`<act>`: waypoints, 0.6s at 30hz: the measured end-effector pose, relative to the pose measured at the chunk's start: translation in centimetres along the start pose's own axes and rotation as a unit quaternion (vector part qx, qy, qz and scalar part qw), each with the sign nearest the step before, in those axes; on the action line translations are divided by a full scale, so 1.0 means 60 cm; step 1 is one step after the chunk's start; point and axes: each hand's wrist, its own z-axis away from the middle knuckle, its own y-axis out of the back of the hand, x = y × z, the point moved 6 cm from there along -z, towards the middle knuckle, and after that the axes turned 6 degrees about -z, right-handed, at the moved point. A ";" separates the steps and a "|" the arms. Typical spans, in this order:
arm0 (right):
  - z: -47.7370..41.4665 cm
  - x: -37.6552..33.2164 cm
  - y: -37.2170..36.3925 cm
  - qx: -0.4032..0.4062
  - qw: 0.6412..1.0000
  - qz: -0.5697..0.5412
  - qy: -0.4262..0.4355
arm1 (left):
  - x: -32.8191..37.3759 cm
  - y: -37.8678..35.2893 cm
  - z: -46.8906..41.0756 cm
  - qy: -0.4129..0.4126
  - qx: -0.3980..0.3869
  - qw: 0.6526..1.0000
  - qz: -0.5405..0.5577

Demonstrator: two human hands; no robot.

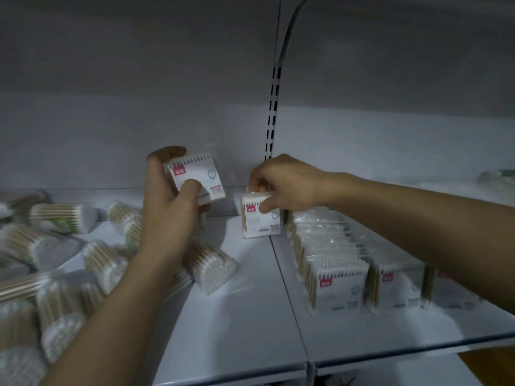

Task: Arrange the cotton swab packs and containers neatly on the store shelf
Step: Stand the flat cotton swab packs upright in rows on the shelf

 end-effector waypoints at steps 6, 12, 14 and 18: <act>0.000 0.004 -0.004 -0.014 0.999 0.043 0.007 | 0.013 -0.002 0.009 -0.019 -0.015 0.999 -0.029; -0.002 0.004 -0.006 -0.019 0.998 0.058 0.011 | 0.016 -0.009 0.016 -0.030 -0.059 0.996 -0.056; 0.000 0.005 0.001 -0.021 0.998 0.055 0.010 | 0.020 -0.012 0.019 -0.019 -0.076 0.995 -0.057; 0.010 -0.002 0.061 0.051 0.991 -0.124 -0.006 | 0.027 -0.020 0.026 -0.012 -0.107 0.992 -0.060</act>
